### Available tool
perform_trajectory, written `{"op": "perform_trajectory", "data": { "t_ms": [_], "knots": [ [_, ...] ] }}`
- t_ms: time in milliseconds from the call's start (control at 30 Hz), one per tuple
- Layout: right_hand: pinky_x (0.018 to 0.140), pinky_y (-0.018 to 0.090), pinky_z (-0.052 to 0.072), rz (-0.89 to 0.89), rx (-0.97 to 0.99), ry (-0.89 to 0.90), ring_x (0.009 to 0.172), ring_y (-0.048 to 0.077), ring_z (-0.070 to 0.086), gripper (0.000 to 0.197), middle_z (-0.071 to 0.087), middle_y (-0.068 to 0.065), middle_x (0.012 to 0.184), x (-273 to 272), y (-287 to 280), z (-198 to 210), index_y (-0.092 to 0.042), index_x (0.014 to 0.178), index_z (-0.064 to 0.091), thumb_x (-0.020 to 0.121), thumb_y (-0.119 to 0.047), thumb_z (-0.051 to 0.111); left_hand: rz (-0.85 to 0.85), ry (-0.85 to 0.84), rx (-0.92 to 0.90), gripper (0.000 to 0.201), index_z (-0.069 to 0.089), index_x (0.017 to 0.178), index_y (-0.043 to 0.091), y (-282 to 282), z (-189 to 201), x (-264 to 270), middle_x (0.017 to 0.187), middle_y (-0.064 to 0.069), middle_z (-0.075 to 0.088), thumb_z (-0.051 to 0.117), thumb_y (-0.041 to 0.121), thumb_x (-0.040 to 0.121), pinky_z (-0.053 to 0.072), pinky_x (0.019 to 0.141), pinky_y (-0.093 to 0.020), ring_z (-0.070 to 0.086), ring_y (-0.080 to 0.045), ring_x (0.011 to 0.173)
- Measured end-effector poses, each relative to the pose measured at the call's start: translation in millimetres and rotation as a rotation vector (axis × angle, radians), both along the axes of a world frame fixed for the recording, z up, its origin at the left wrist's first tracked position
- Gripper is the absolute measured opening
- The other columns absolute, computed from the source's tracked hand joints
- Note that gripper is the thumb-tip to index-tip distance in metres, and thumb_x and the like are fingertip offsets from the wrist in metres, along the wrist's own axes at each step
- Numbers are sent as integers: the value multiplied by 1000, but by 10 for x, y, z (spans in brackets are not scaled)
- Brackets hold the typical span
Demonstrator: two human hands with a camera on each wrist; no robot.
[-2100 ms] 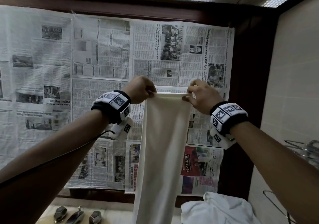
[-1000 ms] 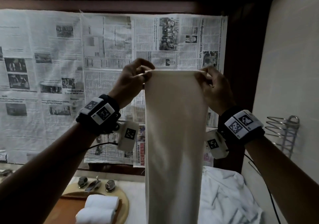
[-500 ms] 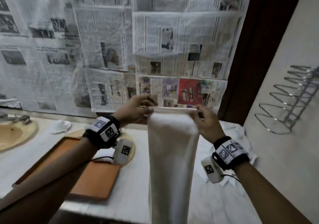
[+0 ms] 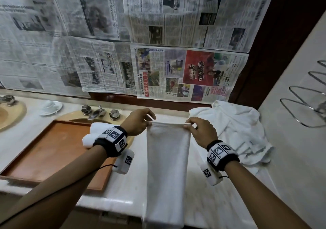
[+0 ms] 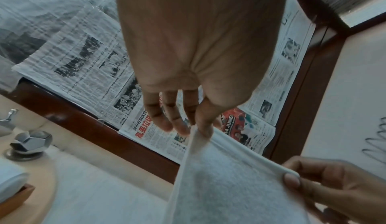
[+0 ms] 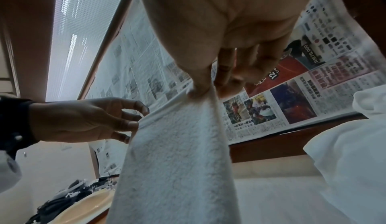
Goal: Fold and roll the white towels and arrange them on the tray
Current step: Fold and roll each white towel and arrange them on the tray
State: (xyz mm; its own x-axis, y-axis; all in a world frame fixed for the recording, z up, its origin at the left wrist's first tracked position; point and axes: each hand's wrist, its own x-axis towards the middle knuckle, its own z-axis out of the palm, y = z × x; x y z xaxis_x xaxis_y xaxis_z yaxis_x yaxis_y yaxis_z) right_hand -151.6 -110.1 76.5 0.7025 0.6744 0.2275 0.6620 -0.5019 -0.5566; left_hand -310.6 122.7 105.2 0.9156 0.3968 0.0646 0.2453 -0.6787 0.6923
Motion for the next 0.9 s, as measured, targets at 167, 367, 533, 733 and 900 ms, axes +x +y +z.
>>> {"op": "perform_trajectory", "data": {
  "t_ms": [167,367,533,733,900],
  "knots": [
    [71,35,49,-12,-65,39,81,16,58,17,64,-15,87,513,389,-152,-31,86,63,91,-47,60,58,46,62,23,64,88,32,365,-216,571,87,11,69,72,11,85,50,73,-25,64,-3,85],
    [75,36,52,-27,-109,86,87,15,61,11,68,-13,89,1346,1046,-244,-34,85,65,89,-43,62,68,46,18,31,60,81,28,938,-267,1405,87,2,70,66,-3,83,58,57,-32,64,-11,64],
    [67,33,49,-96,-133,38,84,24,63,17,70,-3,87,1829,1484,-336,-22,88,66,90,-39,63,102,-11,-119,29,62,88,11,1293,-439,1950,78,-8,69,50,-14,83,61,63,-42,69,-28,65],
    [71,33,48,-77,-204,77,89,20,61,4,64,-9,91,1861,1535,-740,-27,89,66,88,-30,68,99,53,-55,21,66,86,19,1342,-974,1993,82,2,71,67,-1,81,57,70,-33,67,-15,67],
    [71,35,48,15,-321,36,88,20,62,3,59,-9,97,1609,1285,-1197,-29,94,63,93,-28,61,51,205,13,20,69,97,33,1235,-1534,1708,90,11,70,72,19,84,54,76,-33,63,-12,73]
  ]
}}
